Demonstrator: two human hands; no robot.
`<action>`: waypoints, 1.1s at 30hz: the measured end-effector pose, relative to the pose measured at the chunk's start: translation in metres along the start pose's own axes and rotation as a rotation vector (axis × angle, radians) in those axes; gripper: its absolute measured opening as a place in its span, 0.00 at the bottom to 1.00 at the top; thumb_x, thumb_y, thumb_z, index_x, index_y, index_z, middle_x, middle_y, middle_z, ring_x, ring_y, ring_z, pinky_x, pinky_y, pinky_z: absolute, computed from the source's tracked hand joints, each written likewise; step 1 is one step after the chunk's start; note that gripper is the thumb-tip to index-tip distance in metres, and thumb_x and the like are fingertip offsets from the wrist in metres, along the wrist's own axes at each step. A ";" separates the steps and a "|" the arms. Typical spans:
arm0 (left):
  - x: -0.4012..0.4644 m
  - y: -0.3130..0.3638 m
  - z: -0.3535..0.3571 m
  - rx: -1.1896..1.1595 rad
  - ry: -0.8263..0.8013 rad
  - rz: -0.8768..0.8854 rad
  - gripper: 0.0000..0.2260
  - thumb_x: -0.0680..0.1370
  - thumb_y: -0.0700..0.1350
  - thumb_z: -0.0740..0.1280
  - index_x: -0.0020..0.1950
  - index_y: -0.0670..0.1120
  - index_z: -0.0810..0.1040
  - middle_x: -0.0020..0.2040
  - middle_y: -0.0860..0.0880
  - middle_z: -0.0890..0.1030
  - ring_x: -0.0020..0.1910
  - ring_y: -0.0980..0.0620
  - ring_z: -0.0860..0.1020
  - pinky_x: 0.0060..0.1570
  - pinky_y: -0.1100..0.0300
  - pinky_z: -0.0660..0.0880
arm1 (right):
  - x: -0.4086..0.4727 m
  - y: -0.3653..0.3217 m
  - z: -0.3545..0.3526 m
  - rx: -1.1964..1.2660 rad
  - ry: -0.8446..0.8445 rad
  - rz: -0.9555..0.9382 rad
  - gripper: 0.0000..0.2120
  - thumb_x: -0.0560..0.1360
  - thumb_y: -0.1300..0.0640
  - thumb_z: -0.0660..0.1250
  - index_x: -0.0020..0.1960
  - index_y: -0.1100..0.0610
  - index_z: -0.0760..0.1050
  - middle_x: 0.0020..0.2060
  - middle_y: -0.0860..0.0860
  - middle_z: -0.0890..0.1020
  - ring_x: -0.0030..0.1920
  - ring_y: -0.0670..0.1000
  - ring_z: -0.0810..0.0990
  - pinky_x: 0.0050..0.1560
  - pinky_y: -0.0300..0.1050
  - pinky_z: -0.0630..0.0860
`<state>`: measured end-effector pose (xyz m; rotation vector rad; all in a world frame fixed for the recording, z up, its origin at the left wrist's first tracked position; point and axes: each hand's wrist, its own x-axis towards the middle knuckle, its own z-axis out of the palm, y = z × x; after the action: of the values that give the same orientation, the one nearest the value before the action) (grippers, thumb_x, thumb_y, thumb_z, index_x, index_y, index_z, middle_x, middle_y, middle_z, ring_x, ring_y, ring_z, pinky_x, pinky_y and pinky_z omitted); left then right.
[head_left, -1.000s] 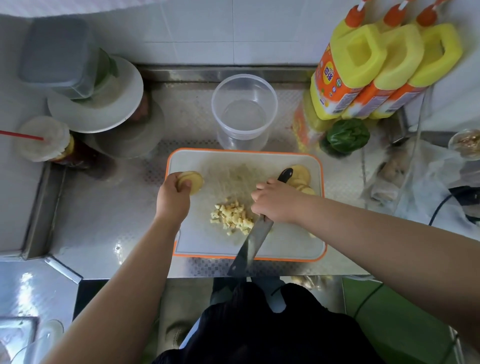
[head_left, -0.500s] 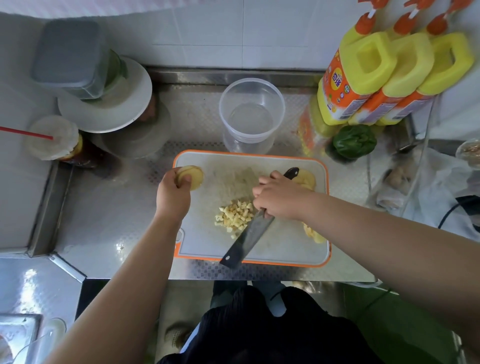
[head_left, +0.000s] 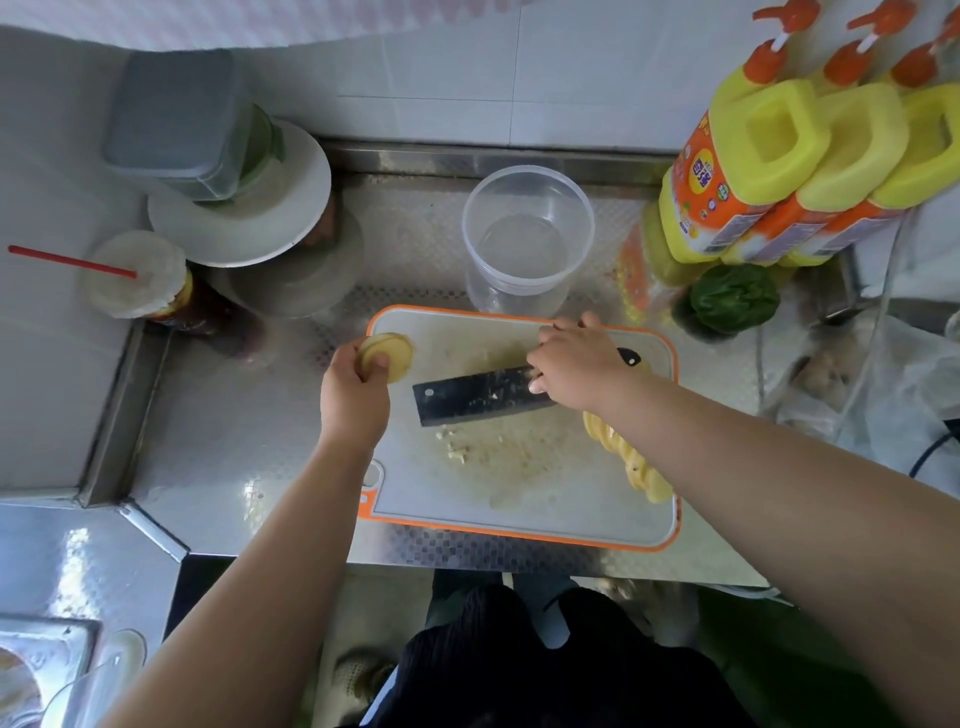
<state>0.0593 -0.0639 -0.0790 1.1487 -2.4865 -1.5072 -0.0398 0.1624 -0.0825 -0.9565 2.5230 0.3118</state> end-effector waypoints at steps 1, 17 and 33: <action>-0.001 0.001 -0.001 -0.015 0.015 0.004 0.11 0.82 0.43 0.62 0.64 0.44 0.74 0.52 0.48 0.77 0.50 0.46 0.75 0.53 0.53 0.74 | 0.001 0.001 0.000 0.004 0.006 0.024 0.11 0.77 0.46 0.61 0.52 0.50 0.78 0.52 0.50 0.75 0.57 0.54 0.68 0.54 0.52 0.60; 0.002 0.008 -0.001 -0.131 0.077 0.040 0.04 0.82 0.45 0.63 0.56 0.48 0.74 0.49 0.50 0.77 0.48 0.48 0.77 0.56 0.45 0.78 | -0.026 -0.042 0.003 0.040 -0.015 -0.203 0.09 0.78 0.50 0.62 0.50 0.54 0.76 0.50 0.51 0.74 0.53 0.53 0.72 0.55 0.52 0.62; -0.002 -0.001 -0.001 -0.166 0.054 0.041 0.03 0.81 0.44 0.64 0.55 0.49 0.75 0.47 0.51 0.78 0.47 0.47 0.78 0.55 0.44 0.79 | -0.012 -0.037 -0.002 0.075 0.052 -0.009 0.13 0.78 0.47 0.60 0.53 0.53 0.78 0.52 0.51 0.76 0.55 0.55 0.71 0.52 0.51 0.61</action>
<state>0.0622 -0.0639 -0.0784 1.0893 -2.2867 -1.6130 -0.0075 0.1413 -0.0775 -0.9584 2.5573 0.1901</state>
